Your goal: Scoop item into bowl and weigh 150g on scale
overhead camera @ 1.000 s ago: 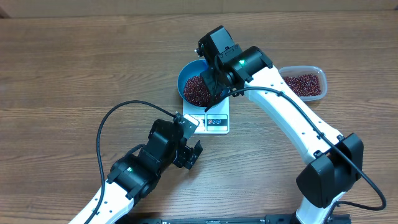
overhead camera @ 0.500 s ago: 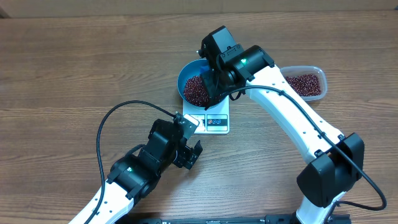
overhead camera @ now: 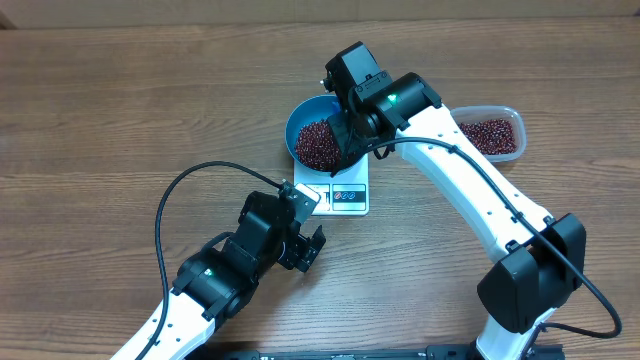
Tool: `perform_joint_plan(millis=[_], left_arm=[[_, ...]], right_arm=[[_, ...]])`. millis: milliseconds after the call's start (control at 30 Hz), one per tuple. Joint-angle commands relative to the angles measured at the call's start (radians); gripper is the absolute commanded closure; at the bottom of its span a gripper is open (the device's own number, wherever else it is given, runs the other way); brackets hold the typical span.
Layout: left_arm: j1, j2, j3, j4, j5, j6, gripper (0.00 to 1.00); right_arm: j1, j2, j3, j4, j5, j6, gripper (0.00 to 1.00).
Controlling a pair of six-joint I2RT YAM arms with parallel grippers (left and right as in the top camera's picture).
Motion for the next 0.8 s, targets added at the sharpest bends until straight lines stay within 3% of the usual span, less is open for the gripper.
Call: perform_joint_plan(millis=[0, 767], left_arm=[[0.004, 0.005, -0.007, 0.0, -0.009, -0.003, 0.01], [0.004, 0.005, -0.007, 0.0, -0.009, -0.003, 0.0]], right_arm=[[-0.009, -0.036, -0.028, 0.036, 0.014, -0.009, 0.96], [-0.007, 0.035, -0.077, 0.106, -0.057, -0.016, 0.96]])
